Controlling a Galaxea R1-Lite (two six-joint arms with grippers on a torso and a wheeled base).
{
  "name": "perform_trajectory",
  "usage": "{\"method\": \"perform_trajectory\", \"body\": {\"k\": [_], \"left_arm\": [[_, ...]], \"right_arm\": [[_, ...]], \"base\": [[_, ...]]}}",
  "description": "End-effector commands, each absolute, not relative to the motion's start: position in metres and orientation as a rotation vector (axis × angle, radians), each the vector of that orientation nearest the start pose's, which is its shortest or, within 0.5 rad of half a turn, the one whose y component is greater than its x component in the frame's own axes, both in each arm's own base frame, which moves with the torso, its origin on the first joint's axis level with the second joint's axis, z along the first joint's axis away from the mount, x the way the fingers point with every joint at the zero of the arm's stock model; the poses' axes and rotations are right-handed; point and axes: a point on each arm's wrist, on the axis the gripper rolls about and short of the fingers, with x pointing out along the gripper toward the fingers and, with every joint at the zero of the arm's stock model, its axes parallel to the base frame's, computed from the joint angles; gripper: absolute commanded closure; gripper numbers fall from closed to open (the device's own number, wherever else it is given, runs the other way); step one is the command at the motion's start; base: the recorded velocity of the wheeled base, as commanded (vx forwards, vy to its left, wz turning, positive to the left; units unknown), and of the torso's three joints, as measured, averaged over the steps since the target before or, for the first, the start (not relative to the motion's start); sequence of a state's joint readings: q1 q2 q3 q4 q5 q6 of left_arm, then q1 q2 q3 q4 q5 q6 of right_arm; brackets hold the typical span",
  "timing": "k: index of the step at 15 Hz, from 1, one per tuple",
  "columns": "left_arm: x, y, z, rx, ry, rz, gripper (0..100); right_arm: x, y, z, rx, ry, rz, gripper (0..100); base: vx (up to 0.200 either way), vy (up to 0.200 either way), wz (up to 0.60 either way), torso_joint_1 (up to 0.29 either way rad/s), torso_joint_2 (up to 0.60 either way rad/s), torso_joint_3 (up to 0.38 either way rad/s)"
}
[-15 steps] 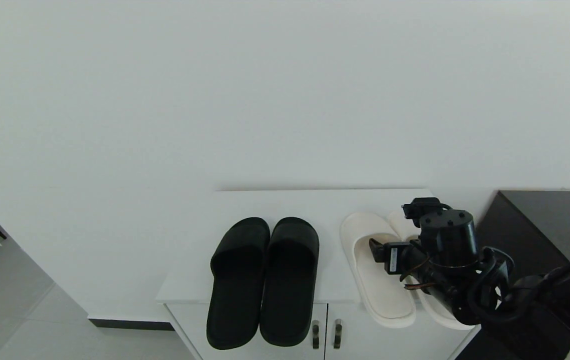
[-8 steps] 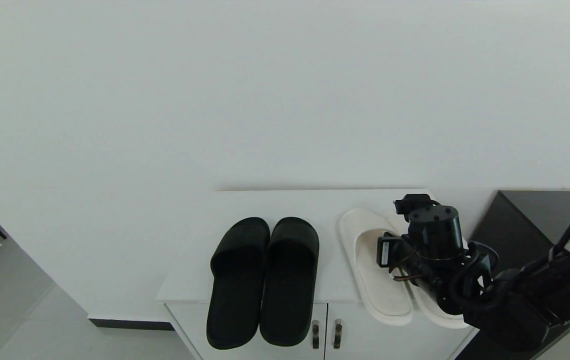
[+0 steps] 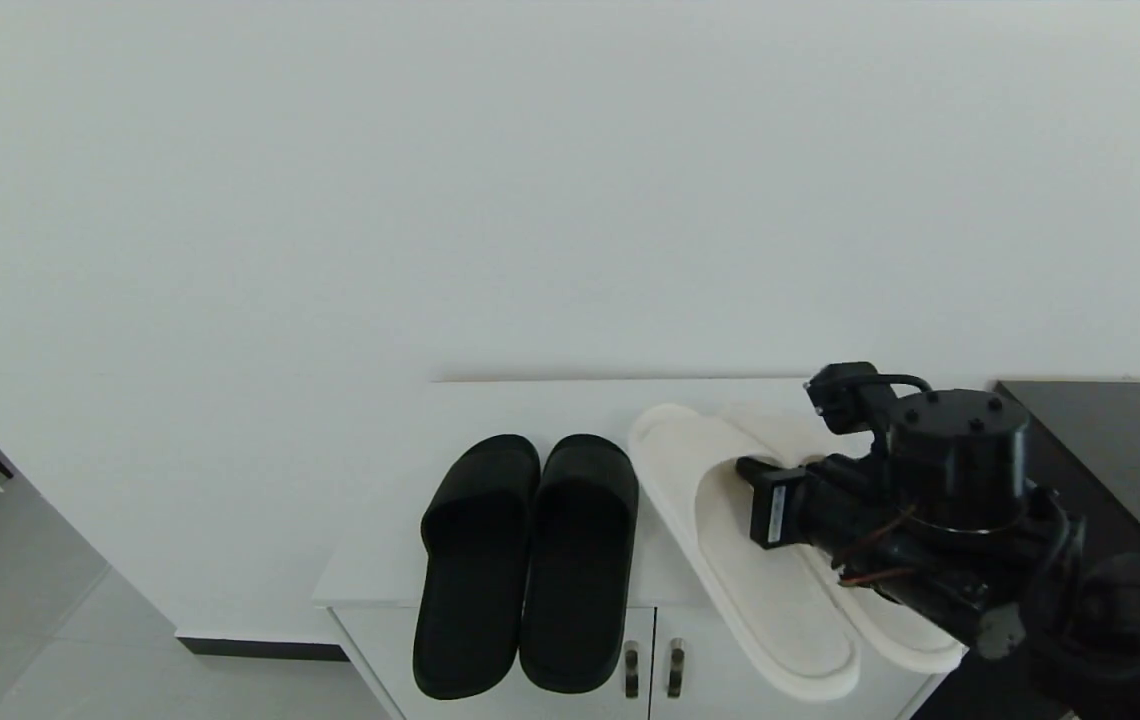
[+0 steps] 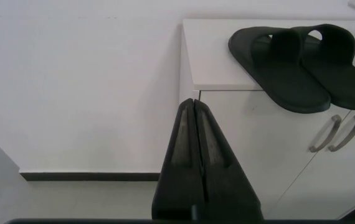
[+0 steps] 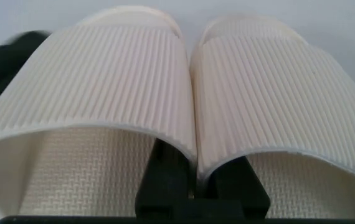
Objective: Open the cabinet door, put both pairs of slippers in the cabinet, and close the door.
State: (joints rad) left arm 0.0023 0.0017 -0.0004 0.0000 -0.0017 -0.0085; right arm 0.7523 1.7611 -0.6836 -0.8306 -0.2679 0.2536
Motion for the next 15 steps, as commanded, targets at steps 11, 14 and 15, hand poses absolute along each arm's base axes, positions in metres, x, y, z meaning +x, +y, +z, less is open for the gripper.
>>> {"method": "perform_trajectory", "body": {"k": [11, 14, 15], "left_arm": [[-0.023, 0.000, 0.076, -0.008, 0.000, -0.005, 100], [-0.023, 0.000, 0.076, -0.008, 0.002, -0.006, 100], [-0.023, 0.000, 0.076, -0.006, 0.002, -0.005, 100]], "right_arm": [[0.149, 0.190, 0.166, 0.183, 0.326, 0.851, 100], [0.146, 0.190, 0.165, 0.180, 0.330, 0.861, 100], [0.145, 0.190, 0.164, 0.178, 0.334, 0.867, 100]], "base": [[-0.109, 0.000, 0.00, 0.001, 0.00, 0.001], [-0.200, 0.000, 0.00, -0.004, 0.00, 0.002], [-0.200, 0.000, 0.00, 0.002, 0.00, 0.007]]}}
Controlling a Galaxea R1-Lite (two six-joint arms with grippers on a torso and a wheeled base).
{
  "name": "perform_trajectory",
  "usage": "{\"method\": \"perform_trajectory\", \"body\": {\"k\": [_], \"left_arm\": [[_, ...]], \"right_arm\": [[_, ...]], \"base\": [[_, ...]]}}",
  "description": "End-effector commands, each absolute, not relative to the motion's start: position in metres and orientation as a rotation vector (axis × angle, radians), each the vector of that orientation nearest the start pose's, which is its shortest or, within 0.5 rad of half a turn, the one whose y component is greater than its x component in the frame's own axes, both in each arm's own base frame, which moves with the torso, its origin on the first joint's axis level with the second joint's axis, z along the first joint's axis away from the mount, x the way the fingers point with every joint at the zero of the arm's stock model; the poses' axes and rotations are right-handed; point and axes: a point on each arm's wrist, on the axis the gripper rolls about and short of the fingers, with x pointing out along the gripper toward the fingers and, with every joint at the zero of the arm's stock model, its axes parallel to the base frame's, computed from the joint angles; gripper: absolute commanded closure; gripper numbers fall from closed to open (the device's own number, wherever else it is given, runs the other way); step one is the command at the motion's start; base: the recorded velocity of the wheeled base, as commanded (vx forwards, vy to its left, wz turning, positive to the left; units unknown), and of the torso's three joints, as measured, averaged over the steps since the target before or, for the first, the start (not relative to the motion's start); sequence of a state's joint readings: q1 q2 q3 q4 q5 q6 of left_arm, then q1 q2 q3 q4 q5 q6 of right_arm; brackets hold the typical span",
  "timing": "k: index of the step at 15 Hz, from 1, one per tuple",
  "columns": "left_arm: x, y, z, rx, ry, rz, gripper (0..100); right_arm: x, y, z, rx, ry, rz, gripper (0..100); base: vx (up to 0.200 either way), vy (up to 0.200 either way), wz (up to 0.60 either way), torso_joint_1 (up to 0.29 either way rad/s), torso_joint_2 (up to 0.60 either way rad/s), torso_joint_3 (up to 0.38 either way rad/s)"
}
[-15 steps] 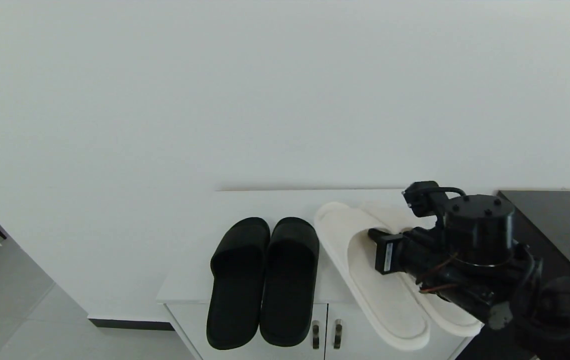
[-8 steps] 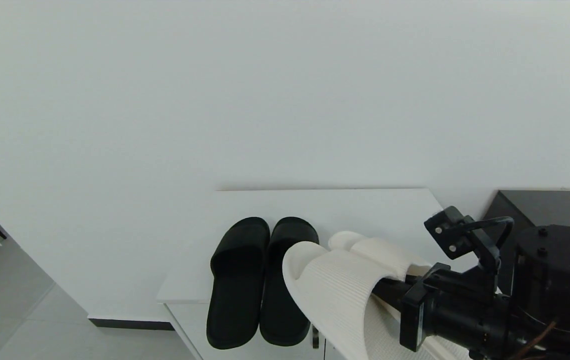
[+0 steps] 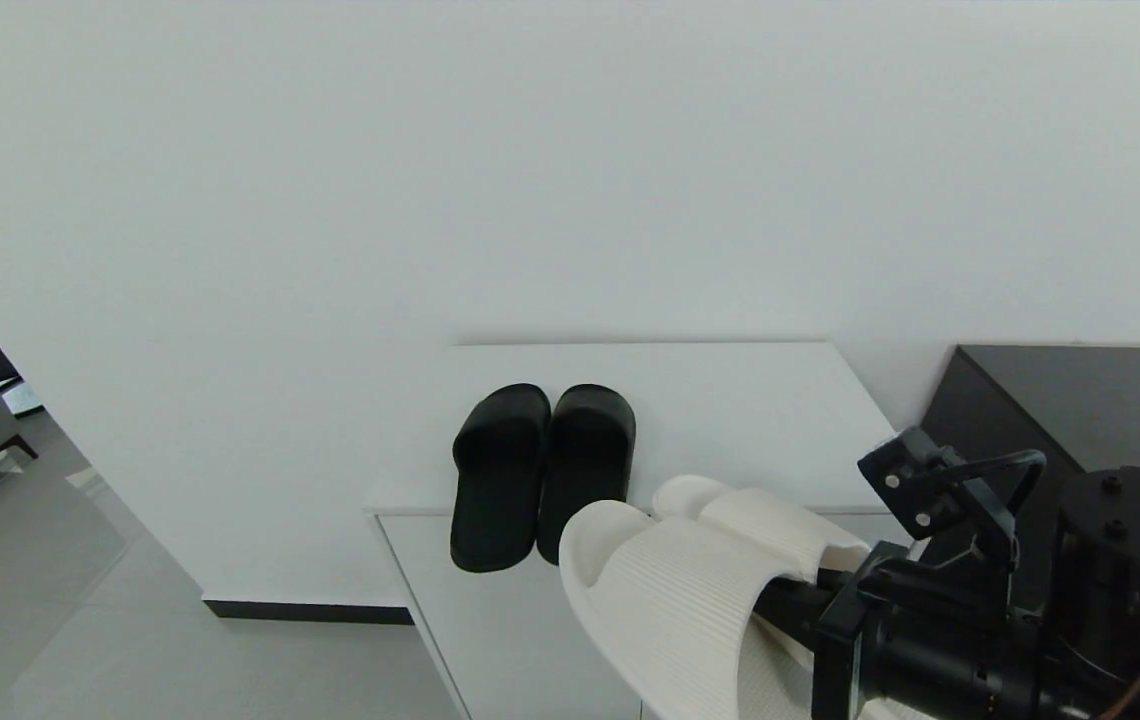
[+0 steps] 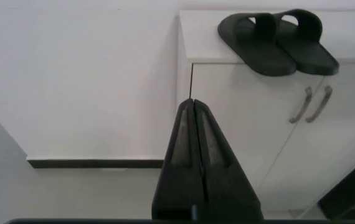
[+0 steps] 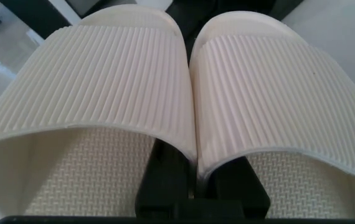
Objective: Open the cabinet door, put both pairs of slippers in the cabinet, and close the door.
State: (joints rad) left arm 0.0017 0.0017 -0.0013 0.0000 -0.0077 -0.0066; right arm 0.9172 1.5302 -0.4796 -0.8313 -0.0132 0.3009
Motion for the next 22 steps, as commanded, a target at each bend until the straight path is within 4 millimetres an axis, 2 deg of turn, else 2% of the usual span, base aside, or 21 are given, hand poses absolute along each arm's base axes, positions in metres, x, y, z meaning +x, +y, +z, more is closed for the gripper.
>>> {"method": "perform_trajectory", "body": {"k": [1, 5, 14, 22], "left_arm": [[-0.023, 0.000, 0.076, -0.006, 0.000, -0.006, 100], [-0.023, 0.000, 0.076, -0.005, 0.000, -0.005, 100], [-0.023, 0.000, 0.076, -0.006, 0.000, -0.005, 100], [-0.023, 0.000, 0.076, -0.006, 0.000, -0.005, 100]], "right_arm": [[0.143, 0.190, 0.163, 0.177, 0.335, 0.869, 100], [0.135, 0.185, 0.162, 0.176, 0.352, 0.925, 100], [0.133, 0.182, 0.154, 0.170, 0.354, 0.946, 100], [0.132, 0.181, 0.152, 0.165, 0.364, 0.944, 100]], "base": [[-0.200, 0.000, 0.00, 0.002, 0.01, -0.007], [0.000, 0.000, 0.00, 0.000, 0.00, 0.000], [0.000, -0.200, 0.00, 0.007, 0.00, 0.002], [0.000, 0.000, 0.00, -0.027, 0.06, 0.031]]}}
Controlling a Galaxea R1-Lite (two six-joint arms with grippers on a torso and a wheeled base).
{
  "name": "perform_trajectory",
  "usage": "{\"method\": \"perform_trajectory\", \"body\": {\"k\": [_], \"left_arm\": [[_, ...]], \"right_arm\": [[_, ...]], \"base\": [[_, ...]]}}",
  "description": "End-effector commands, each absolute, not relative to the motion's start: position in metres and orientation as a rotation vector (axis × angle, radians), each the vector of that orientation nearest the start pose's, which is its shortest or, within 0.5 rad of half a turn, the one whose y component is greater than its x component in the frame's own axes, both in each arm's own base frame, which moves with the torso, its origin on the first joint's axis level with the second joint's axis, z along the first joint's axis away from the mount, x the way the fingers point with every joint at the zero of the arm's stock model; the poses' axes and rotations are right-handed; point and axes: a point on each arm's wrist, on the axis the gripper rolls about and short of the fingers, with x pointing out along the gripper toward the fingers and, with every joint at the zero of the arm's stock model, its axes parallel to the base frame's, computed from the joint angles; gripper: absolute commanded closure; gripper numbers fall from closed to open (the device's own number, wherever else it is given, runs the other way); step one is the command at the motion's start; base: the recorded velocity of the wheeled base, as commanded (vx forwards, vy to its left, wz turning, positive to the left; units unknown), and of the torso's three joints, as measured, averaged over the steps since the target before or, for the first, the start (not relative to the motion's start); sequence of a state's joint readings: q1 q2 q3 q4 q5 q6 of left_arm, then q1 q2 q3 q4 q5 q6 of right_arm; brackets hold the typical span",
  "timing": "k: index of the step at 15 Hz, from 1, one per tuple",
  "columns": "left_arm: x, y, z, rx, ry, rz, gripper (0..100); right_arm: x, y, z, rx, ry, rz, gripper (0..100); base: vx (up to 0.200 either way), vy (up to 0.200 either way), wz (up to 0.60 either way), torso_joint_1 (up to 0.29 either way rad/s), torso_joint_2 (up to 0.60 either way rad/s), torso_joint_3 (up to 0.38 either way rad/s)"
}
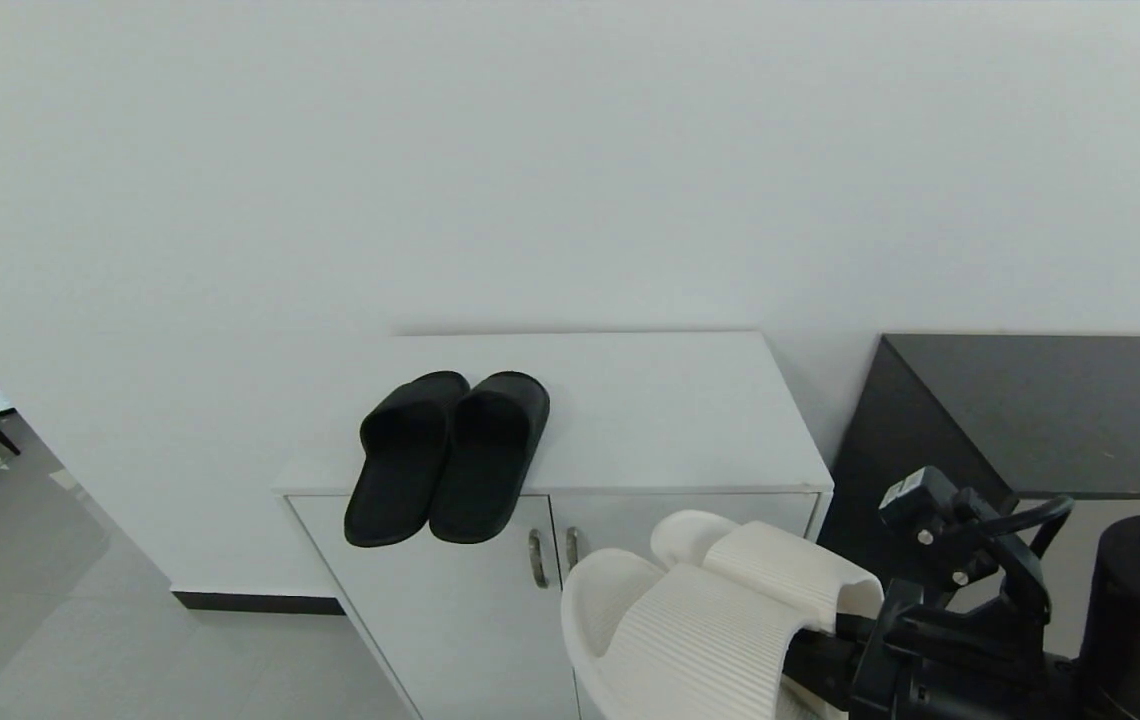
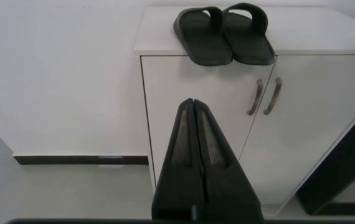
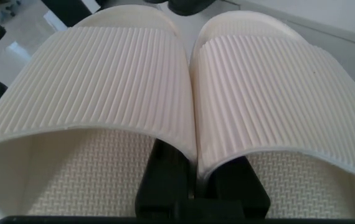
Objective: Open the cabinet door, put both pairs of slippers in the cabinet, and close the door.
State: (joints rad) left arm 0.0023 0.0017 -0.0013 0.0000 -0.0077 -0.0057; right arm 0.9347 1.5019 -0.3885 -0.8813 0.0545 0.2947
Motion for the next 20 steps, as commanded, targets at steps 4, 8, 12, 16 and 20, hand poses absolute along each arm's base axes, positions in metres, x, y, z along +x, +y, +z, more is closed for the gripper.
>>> {"method": "perform_trajectory", "body": {"k": [4, 8, 12, 16, 20], "left_arm": [[-0.023, 0.000, 0.076, -0.006, 0.000, -0.005, 100], [-0.023, 0.000, 0.076, -0.006, 0.000, -0.006, 100], [-0.023, 0.000, 0.076, -0.005, 0.002, -0.005, 100], [-0.023, 0.000, 0.076, -0.005, 0.000, -0.005, 100], [-0.023, 0.000, 0.076, -0.005, 0.000, -0.006, 100]], "right_arm": [[0.132, 0.181, 0.150, 0.162, 0.370, 0.944, 100], [0.132, 0.181, 0.148, 0.154, 0.374, 0.942, 100], [0.133, 0.182, 0.140, 0.106, 0.392, 0.942, 100], [0.132, 0.181, 0.141, 0.108, 0.386, 0.943, 100], [0.131, 0.181, 0.140, 0.106, 0.390, 0.943, 100]], "base": [[0.000, 0.000, 0.00, -0.173, 0.37, 0.200], [0.000, 0.000, 0.00, -0.226, 0.48, 0.266], [0.000, 0.000, 0.00, -0.250, 0.55, 0.292], [0.000, 0.000, 0.00, -0.230, 0.53, 0.289], [0.000, 0.000, 0.00, -0.217, 0.51, 0.287]]}}
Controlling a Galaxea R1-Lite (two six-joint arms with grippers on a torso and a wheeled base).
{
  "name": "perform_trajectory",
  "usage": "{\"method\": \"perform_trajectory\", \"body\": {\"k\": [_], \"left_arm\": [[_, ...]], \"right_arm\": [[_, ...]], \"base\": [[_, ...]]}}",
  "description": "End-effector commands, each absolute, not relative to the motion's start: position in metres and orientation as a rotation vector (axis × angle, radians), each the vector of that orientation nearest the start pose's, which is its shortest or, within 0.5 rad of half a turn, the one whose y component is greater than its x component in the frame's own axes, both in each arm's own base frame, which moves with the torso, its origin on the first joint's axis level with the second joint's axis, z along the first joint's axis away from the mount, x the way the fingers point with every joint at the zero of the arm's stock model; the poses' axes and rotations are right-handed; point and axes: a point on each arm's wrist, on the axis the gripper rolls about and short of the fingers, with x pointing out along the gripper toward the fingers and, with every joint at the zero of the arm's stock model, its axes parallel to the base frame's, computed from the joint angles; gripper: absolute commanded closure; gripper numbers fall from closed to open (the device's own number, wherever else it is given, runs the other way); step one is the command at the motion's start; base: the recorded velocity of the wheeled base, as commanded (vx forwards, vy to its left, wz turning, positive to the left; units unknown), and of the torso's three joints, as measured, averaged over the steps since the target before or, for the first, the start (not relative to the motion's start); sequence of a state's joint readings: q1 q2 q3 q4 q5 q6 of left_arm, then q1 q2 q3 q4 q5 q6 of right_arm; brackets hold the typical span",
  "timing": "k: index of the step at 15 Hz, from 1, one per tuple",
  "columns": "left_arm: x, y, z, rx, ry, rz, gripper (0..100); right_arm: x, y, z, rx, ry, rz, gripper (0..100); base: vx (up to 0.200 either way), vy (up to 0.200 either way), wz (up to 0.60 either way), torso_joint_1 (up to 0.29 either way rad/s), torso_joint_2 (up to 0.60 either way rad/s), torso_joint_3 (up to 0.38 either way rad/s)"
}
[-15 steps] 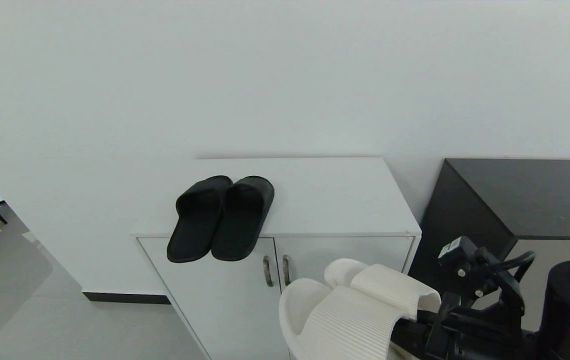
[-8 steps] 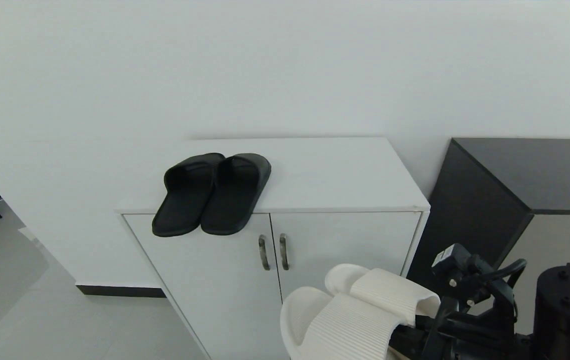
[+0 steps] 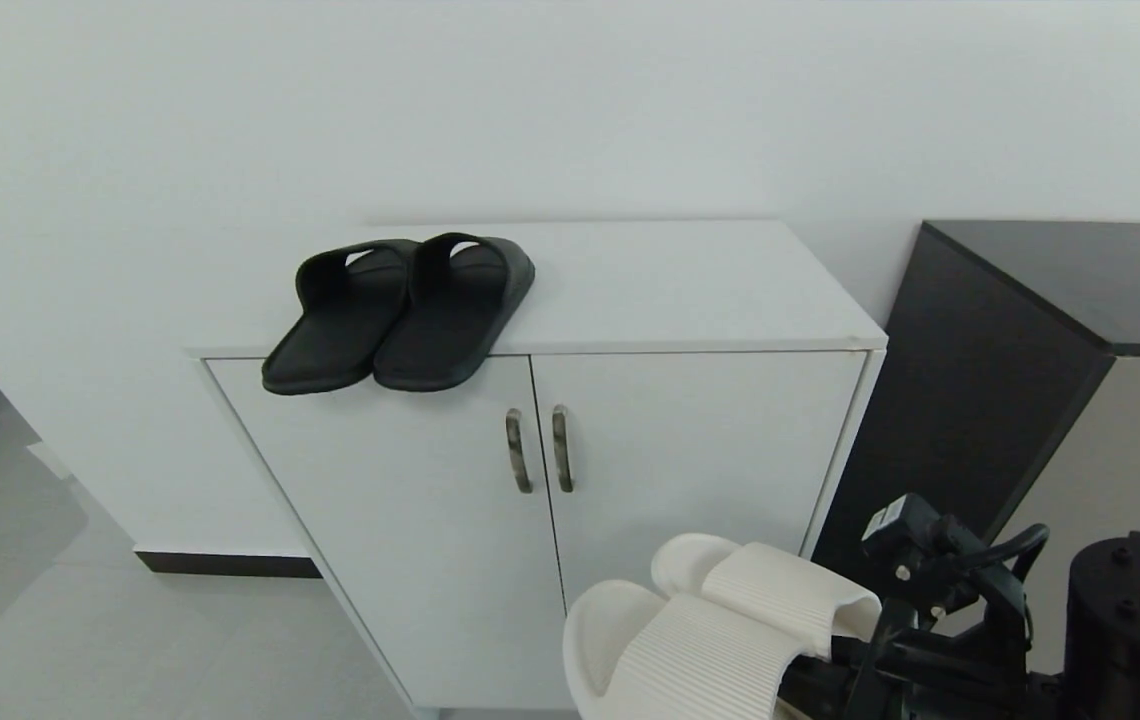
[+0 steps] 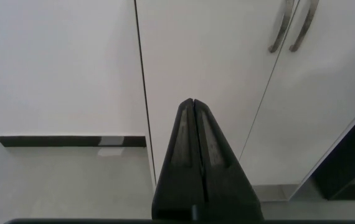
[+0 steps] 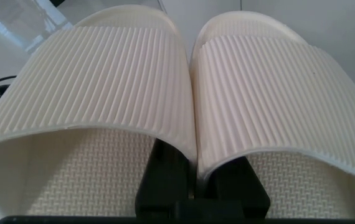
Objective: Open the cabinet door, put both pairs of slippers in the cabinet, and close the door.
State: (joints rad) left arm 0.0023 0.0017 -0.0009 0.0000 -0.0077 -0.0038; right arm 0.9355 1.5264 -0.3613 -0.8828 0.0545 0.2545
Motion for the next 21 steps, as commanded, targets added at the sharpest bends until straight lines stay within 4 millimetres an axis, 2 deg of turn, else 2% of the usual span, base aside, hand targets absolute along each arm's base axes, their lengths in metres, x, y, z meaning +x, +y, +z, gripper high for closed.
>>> {"method": "perform_trajectory", "body": {"k": [1, 15, 21], "left_arm": [[-0.0228, -0.0002, 0.0759, -0.005, 0.000, -0.005, 100], [-0.0228, -0.0002, 0.0759, -0.006, 0.000, -0.005, 100], [-0.0228, -0.0002, 0.0759, -0.006, 0.000, -0.006, 100]], "right_arm": [[0.1313, 0.1809, 0.1400, 0.106, 0.390, 0.943, 100], [0.1311, 0.1800, 0.1375, 0.101, 0.400, 0.940, 100], [0.1304, 0.1791, 0.1359, 0.100, 0.399, 0.940, 100]], "base": [[0.000, 0.000, 0.00, -0.207, 0.49, 0.286], [0.000, 0.000, 0.00, -0.160, 0.46, 0.297], [0.000, 0.000, -0.10, -0.018, 0.08, 0.054]]}}
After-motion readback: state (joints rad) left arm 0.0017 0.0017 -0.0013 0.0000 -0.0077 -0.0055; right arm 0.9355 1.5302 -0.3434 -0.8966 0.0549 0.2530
